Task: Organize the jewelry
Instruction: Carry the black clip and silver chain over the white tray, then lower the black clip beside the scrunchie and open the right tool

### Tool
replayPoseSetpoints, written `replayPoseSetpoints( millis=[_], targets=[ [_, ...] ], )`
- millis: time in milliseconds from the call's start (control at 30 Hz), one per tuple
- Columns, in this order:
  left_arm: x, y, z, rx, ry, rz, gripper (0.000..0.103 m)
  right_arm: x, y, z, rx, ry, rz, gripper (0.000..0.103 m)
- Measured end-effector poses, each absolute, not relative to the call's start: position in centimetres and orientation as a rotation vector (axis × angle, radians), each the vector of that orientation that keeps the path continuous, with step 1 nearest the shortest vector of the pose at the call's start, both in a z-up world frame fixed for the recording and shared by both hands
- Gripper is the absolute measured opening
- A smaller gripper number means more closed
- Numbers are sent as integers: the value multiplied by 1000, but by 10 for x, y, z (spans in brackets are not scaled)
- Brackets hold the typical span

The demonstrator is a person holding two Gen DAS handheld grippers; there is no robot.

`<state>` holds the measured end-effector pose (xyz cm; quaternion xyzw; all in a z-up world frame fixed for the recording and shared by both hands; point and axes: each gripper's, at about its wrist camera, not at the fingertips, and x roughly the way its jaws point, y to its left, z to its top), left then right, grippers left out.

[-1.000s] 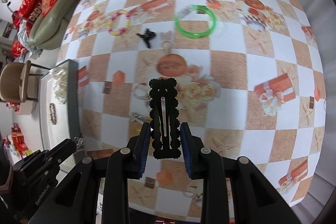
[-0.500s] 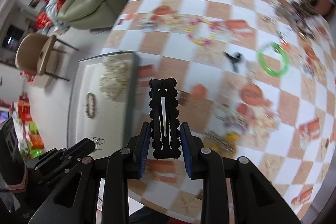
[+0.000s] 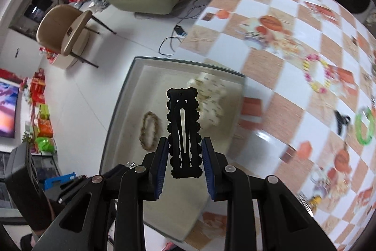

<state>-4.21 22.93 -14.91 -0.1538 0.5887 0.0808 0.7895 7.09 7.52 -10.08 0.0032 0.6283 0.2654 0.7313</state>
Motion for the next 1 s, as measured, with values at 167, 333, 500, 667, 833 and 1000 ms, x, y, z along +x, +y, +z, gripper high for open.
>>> replayPoseSetpoints(
  millis=[167, 333, 500, 667, 833, 1000],
  targets=[
    [-40, 237, -166, -319, 1284, 195, 10, 83, 105, -115, -10, 1399, 609, 31],
    [-37, 239, -181, -298, 1301, 214, 10, 94, 128, -137, -18, 1429, 608, 31],
    [-35, 236, -191, -275, 1314, 227, 10, 106, 141, -153, -26, 1438, 603, 31],
    [-34, 234, -195, -257, 1319, 241, 10, 115, 148, -165, -45, 1442, 598, 31],
    [-33, 232, -199, -239, 1333, 253, 10, 119, 151, -177, -54, 1454, 584, 32],
    [-34, 230, -203, -220, 1346, 270, 10, 121, 156, -184, -59, 1463, 584, 32]
  ],
)
